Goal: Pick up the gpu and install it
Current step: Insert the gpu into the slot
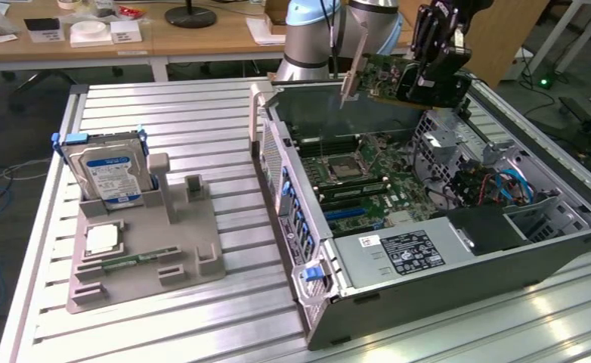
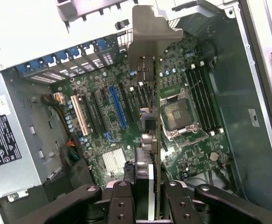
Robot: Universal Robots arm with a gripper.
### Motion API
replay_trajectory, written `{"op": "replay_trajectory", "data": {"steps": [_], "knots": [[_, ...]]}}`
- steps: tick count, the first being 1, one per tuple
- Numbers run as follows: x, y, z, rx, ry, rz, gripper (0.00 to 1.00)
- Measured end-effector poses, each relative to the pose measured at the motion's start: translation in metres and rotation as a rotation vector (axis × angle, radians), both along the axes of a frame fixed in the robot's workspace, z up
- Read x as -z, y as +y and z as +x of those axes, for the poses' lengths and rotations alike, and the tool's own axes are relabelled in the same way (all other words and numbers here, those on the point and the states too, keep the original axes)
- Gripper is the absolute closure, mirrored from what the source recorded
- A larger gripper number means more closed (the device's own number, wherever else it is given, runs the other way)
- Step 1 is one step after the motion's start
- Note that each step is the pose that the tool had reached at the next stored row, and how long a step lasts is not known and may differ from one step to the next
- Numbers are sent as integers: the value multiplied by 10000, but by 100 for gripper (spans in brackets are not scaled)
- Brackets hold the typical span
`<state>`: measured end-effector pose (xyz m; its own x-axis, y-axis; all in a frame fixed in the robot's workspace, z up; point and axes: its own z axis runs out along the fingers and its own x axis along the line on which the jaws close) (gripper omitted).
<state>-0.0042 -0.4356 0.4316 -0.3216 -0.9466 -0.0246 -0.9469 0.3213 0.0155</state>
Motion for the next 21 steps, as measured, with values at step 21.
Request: {"op": "replay_trajectory", "data": {"steps": [21], "knots": [[25, 0, 0, -1423, -388, 115, 72]]}}
